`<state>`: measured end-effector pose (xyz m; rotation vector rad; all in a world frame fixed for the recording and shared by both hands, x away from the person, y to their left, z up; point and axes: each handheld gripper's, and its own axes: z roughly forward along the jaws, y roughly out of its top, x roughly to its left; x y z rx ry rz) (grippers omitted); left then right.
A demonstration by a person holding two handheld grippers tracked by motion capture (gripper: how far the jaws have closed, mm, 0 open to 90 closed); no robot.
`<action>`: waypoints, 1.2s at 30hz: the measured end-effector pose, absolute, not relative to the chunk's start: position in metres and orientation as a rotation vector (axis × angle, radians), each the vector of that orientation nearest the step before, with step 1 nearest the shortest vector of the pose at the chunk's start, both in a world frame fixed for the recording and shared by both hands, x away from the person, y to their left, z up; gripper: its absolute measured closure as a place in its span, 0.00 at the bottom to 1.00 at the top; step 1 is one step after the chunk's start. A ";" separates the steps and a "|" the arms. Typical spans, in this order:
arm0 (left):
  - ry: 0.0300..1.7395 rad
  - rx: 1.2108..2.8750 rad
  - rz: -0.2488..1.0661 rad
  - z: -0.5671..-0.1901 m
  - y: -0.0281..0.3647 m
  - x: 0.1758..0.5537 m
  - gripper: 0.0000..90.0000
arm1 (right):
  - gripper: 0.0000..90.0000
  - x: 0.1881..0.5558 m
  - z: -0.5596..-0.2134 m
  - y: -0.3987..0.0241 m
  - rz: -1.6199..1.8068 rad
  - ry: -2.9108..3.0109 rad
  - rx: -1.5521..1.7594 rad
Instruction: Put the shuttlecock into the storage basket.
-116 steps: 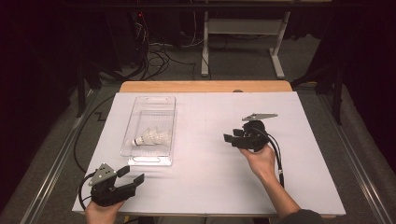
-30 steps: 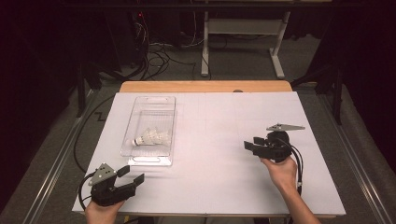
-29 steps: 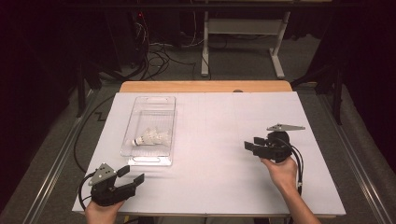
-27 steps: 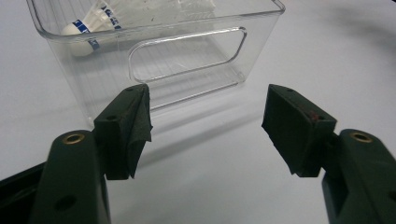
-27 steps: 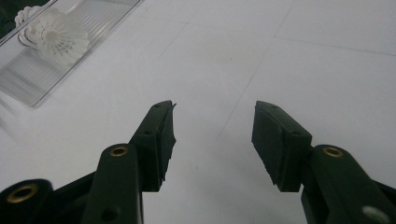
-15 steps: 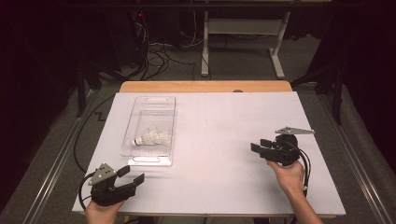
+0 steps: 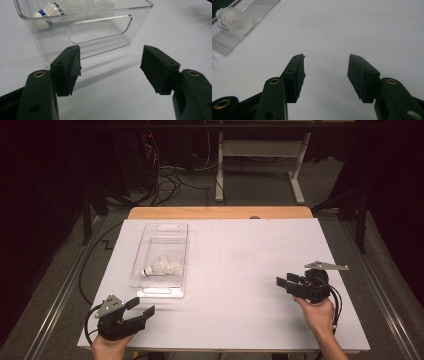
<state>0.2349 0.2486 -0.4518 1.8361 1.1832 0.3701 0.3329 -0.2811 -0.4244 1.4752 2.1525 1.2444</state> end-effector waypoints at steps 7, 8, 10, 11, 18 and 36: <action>1.184 1.833 0.372 -0.452 0.249 0.235 0.37 | 0.52 0.324 -0.426 -0.287 1.256 2.132 1.469; 1.183 1.834 0.372 -0.452 0.249 0.235 0.37 | 0.52 0.323 -0.426 -0.288 1.257 2.131 1.469; 1.183 1.833 0.373 -0.452 0.249 0.235 0.37 | 0.52 0.321 -0.427 -0.289 1.255 2.128 1.472; 1.184 1.832 0.373 -0.452 0.249 0.235 0.37 | 0.52 0.320 -0.428 -0.289 1.254 2.127 1.471; 1.181 1.833 0.370 -0.452 0.249 0.235 0.37 | 0.51 0.313 -0.430 -0.294 1.249 2.118 1.467; 1.181 1.828 0.368 -0.452 0.249 0.234 0.37 | 0.50 0.295 -0.442 -0.303 1.214 2.109 1.471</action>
